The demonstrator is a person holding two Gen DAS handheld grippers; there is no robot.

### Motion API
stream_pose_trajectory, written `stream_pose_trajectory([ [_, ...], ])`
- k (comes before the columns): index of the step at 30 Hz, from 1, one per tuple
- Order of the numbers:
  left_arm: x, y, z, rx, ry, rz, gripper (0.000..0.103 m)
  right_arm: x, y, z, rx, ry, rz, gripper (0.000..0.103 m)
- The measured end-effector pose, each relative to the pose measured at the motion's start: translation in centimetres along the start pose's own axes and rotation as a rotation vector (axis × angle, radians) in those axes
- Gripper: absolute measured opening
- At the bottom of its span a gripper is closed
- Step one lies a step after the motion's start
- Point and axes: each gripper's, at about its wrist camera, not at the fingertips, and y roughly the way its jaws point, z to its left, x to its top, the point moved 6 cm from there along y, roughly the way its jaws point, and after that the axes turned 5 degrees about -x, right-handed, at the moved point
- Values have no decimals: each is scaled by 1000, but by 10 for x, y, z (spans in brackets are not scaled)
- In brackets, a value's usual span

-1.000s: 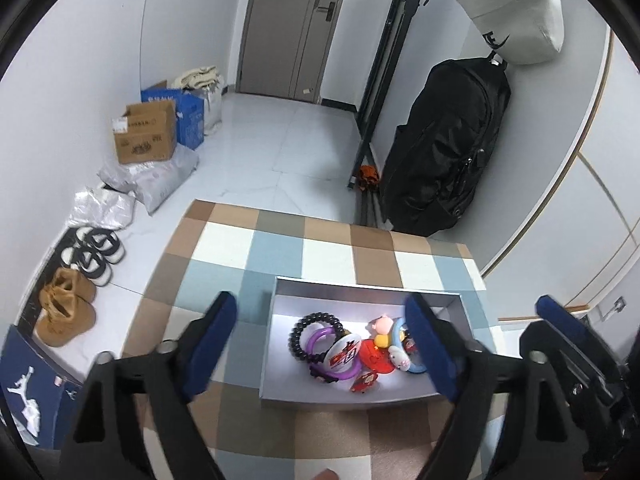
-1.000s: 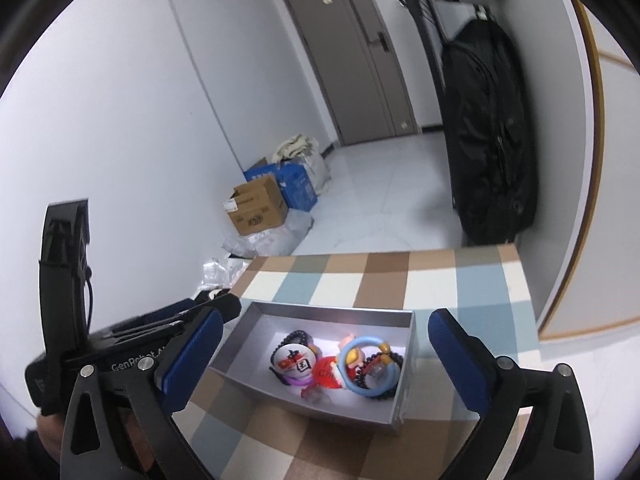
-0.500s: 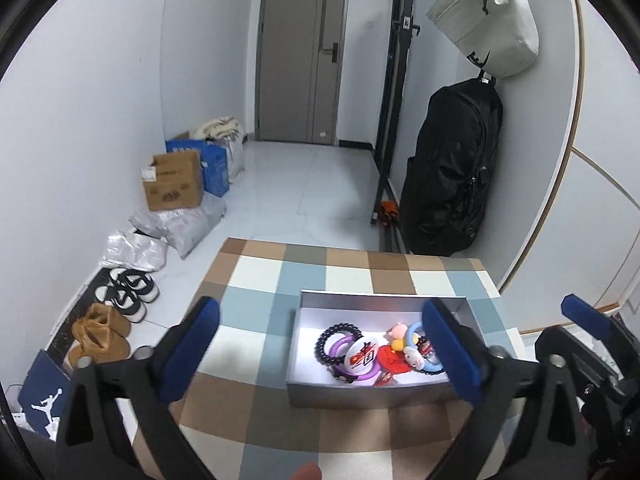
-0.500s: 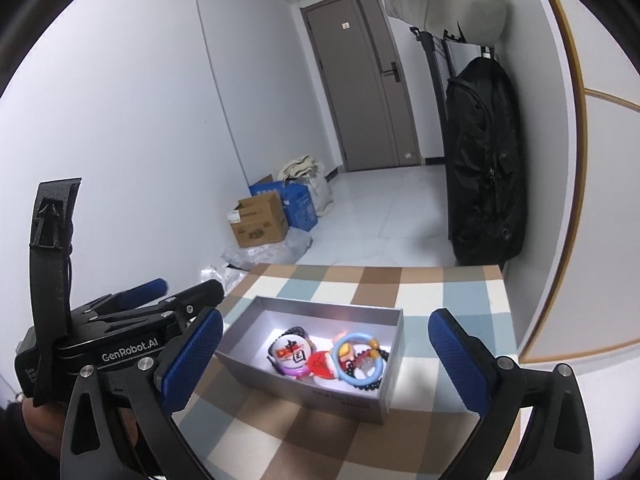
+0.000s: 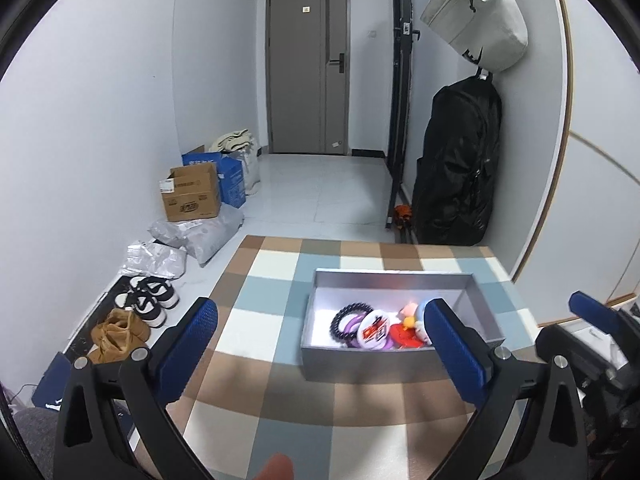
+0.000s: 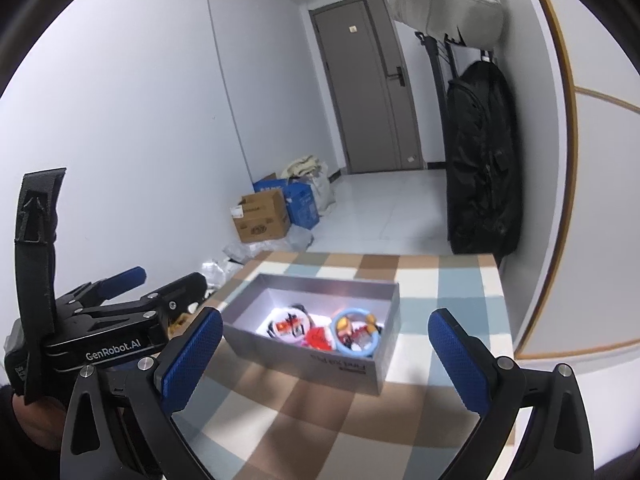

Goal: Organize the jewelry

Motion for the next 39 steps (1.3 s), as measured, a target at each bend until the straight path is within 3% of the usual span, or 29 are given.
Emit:
stream_pose_trajectory([
  [3, -5, 5, 0, 2, -5, 27, 101, 0, 0, 2, 13, 8, 3, 103],
  [19, -2, -4, -7, -50, 1, -5, 101, -5, 3, 1, 3, 2, 12, 103],
  [39, -3, -3, -8, -57, -6, 1, 101, -5, 6, 0, 4, 9, 29, 103],
])
